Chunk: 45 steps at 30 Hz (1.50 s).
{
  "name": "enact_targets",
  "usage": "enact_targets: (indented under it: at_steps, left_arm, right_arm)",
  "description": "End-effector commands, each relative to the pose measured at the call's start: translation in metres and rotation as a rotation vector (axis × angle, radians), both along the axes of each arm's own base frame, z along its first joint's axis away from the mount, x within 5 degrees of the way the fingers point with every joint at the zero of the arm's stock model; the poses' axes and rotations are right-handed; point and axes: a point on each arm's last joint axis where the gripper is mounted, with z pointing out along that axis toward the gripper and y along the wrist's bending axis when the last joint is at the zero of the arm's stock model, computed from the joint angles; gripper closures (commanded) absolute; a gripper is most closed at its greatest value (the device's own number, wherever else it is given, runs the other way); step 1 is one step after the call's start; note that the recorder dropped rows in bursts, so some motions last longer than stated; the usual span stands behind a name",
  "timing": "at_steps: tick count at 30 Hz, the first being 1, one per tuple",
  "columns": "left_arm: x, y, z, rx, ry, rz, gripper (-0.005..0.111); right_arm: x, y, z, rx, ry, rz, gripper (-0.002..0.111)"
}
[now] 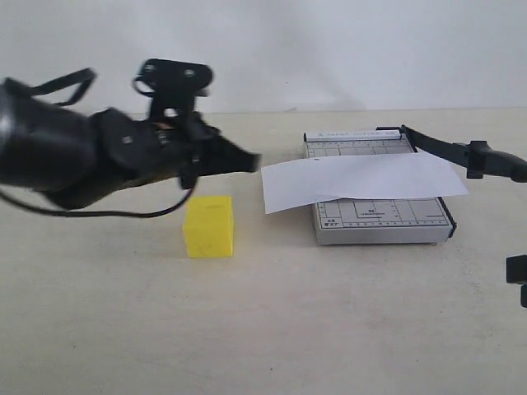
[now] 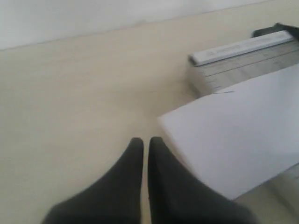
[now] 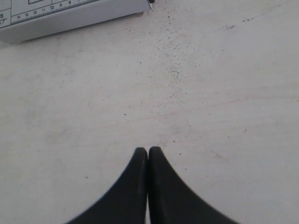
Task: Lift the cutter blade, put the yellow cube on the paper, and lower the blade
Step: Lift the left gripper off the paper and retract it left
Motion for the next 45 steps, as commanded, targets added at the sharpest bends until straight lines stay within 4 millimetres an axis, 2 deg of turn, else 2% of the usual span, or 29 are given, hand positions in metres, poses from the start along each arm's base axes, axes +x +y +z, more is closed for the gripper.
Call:
enact_targets:
  at_steps: [1, 3, 7, 12, 15, 17, 20, 22, 25, 27, 31, 37, 41, 44, 45]
  left_arm:
    - [-0.012, 0.081, 0.017, 0.096, -0.147, 0.075, 0.102]
    - [-0.013, 0.118, 0.020, 0.129, -0.146, 0.137, 0.102]
    - [-0.008, 0.197, 0.025, 0.120, -0.075, 0.375, 0.102]
    - [-0.008, 0.295, 0.031, -0.109, -0.031, 0.829, 0.102]
    - [-0.021, 0.341, 0.032, -0.225, -0.032, 1.050, 0.102]
    - [-0.034, 0.365, 0.036, -0.296, -0.047, 1.166, 0.102]
    - [-0.062, 0.387, 0.054, -0.347, -0.136, 1.285, 0.102]
    - [-0.078, 0.389, 0.071, -0.378, -0.212, 1.319, 0.102]
    - [-0.095, 0.375, 0.101, -0.345, -0.320, 1.243, 0.102]
    - [-0.102, 0.354, 0.117, -0.265, -0.337, 1.116, 0.102]
    - [-0.116, 0.316, 0.141, -0.240, -0.376, 0.930, 0.102]
    - [-0.168, 0.281, 0.178, -0.142, -0.561, 0.755, 0.102]
    - [-0.212, 0.264, 0.184, -0.147, -0.637, 0.706, 0.102]
    - [-0.217, 0.260, 0.165, -0.181, -0.611, 0.682, 0.102]
    - [-0.213, 0.259, 0.151, -0.220, -0.559, 0.673, 0.102]
  right_arm:
    - [0.002, -0.001, 0.003, -0.013, -0.029, -0.006, 0.108]
    - [0.002, -0.001, 0.003, -0.013, -0.029, -0.006, 0.108]
    - [0.002, -0.001, 0.003, -0.012, -0.027, -0.005, 0.108]
    - [0.001, -0.001, 0.003, -0.006, -0.020, -0.001, 0.108]
    - [0.000, 0.000, 0.003, 0.001, -0.013, 0.001, 0.108]
    - [0.000, 0.001, 0.002, 0.006, -0.005, 0.006, 0.108]
    - [0.000, 0.001, 0.002, 0.009, -0.003, 0.008, 0.108]
    - [0.000, 0.001, 0.002, 0.009, -0.005, 0.006, 0.108]
    - [0.000, 0.001, 0.003, 0.012, -0.006, 0.002, 0.108]
    - [0.000, 0.001, 0.003, 0.011, -0.010, -0.002, 0.108]
    - [0.001, 0.001, 0.003, 0.017, -0.014, -0.009, 0.108]
    - [0.002, 0.000, 0.003, 0.009, -0.024, -0.012, 0.108]
    - [0.003, -0.001, 0.004, -0.001, -0.038, -0.017, 0.108]
    - [0.003, -0.001, 0.004, -0.001, -0.038, -0.017, 0.108]
    - [0.003, -0.001, 0.004, -0.003, -0.039, -0.014, 0.108]
